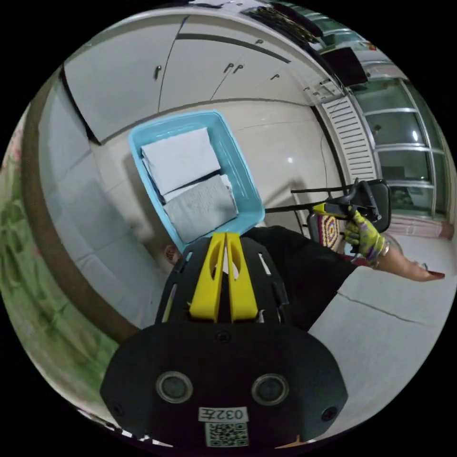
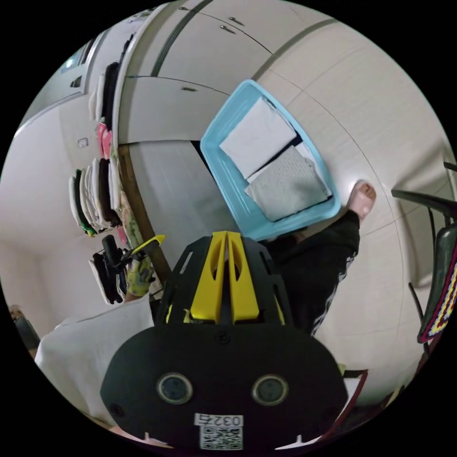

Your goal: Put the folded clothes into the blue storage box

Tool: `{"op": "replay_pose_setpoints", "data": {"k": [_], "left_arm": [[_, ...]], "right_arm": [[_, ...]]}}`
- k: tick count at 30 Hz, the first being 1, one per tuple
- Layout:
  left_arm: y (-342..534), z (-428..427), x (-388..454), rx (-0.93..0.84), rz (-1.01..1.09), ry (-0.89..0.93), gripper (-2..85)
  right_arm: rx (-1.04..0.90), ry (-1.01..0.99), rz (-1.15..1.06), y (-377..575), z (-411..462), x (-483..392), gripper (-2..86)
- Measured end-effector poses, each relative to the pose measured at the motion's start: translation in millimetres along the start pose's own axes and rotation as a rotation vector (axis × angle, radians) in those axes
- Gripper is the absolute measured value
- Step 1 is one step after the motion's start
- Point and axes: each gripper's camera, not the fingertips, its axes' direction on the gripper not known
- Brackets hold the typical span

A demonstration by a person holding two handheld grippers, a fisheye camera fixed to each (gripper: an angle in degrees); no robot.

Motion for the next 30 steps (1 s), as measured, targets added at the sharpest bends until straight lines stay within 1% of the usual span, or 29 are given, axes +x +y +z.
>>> {"op": "replay_pose_setpoints", "data": {"k": [1,2,3,4,5,6,7,8,9,10,12,15,20,23,25,30], "left_arm": [[0.8,-3.8,4.1,0.006,0.012,-0.036,-1.0],[3.5,-13.3,14.3,0.038,0.042,-0.115,-1.0],[9.6,-27.3,27.2,0.125,0.066,-0.22,-1.0],[13.8,-34.9,34.7,0.182,0.082,-0.278,-1.0],[21.1,-46.1,49.6,0.275,0.113,-0.396,-1.0],[23.8,-51.1,61.0,0.327,0.134,-0.467,-1.0],[23.8,-52.5,65.1,0.351,0.134,-0.479,-0.9],[21.5,-54.0,69.3,0.398,0.091,-0.475,-0.9],[15.9,-52.4,70.3,0.395,0.04,-0.437,-0.9],[11.6,-50.8,70.1,0.372,0.015,-0.4,-1.0],[-6.6,-42.4,69.8,0.253,-0.034,-0.174,-1.0],[-17.4,-35.1,79.2,0.246,-0.083,-0.078,-1.0],[-36.1,-23.9,88.3,0.219,-0.13,-0.05,-0.9],[-48.0,-15.1,88.3,0.166,-0.177,-0.059,-0.9],[-52.8,-13.3,88.3,0.17,-0.186,-0.047,-0.9],[-68.1,-12.5,90.9,0.142,-0.174,-0.172,-0.9]], "right_arm": [[0.003,0.0,-0.011,1.2,-1.6,-2.1,-1.0],[0.01,0.008,-0.035,3.1,-5.5,-5.8,-1.0],[0.02,0.018,-0.06,4.6,-10.8,-8.3,-1.0],[0.027,0.021,-0.071,5.1,-13.9,-9.0,-1.0],[0.045,0.021,-0.091,5.9,-20.9,-8.9,-1.0],[0.059,0.017,-0.113,5.8,-28.1,-7.4,-1.0],[0.062,0.016,-0.126,5.3,-31.4,-6.3,-1.0],[0.053,0.024,-0.157,3.8,-36.9,-3.8,-1.0],[0.032,0.043,-0.188,2.2,-41.6,-1.0,-1.0],[0.024,0.051,-0.201,1.7,-44.0,0.4,-1.0],[0.019,0.035,-0.239,0.9,-55.8,9.2,-1.0],[0.032,-0.018,-0.223,2.9,-70.6,27.3,-1.0],[0.06,-0.065,-0.194,17.9,-94.6,54.6,-1.0],[0.07,-0.084,-0.156,30.0,-106.8,73.5,-1.0],[0.084,-0.1,-0.131,36.9,-113.5,83.8,-1.0],[0.116,-0.121,-0.097,52.9,-128.8,99.0,-1.0]]}}
